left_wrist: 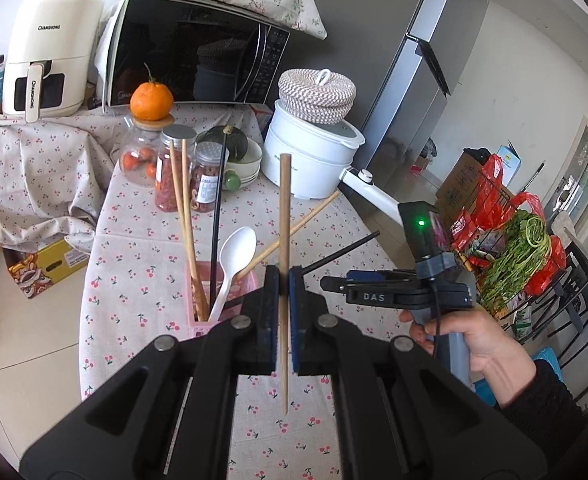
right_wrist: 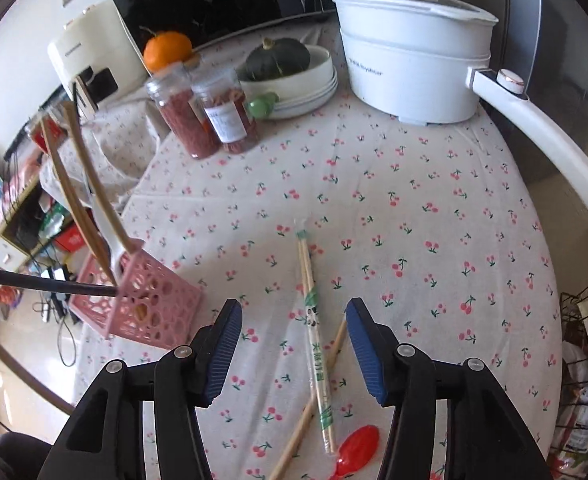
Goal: Organize utensils
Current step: 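Grasp the paper-wrapped chopsticks with the right tool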
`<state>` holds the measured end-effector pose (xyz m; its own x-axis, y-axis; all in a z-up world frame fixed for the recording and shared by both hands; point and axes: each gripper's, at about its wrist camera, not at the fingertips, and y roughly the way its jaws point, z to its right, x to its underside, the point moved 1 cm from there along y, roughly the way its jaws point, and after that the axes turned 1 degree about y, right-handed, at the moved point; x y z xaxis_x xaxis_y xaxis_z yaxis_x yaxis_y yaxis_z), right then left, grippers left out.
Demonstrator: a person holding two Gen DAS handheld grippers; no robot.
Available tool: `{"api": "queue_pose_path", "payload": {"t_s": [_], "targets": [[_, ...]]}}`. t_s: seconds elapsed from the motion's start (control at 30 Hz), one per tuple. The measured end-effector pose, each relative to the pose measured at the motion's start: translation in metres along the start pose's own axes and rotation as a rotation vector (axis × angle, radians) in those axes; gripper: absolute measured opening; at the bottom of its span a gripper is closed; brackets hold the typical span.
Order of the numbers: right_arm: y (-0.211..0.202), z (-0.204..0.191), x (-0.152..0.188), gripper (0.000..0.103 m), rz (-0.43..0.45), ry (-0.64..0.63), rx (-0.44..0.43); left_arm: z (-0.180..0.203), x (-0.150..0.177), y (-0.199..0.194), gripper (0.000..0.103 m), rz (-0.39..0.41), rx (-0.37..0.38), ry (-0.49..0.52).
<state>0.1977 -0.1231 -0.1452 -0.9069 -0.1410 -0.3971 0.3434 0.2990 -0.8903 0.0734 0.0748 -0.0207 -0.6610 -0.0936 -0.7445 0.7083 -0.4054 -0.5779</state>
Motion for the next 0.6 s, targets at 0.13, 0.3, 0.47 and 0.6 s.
{"api": "queue_pose_path", "payload": {"t_s": [0.13,0.3,0.47,0.6], "targets": [[0.033,-0.003,-0.001,0.031,-0.065,-0.042,0.029,-0.004,0.006,0.003,0.005,-0.028,-0.004,0.004],[0.057,-0.008,-0.002,0.026,-0.113,-0.078,0.067,-0.007,0.006,0.005,0.005,-0.043,-0.004,0.002],[0.075,-0.01,0.001,0.016,-0.159,-0.117,0.117,-0.006,0.008,0.008,0.005,-0.058,-0.004,0.008],[0.075,-0.009,0.004,0.009,-0.134,-0.114,0.133,-0.005,0.009,0.01,0.005,-0.064,-0.006,0.014]]}}
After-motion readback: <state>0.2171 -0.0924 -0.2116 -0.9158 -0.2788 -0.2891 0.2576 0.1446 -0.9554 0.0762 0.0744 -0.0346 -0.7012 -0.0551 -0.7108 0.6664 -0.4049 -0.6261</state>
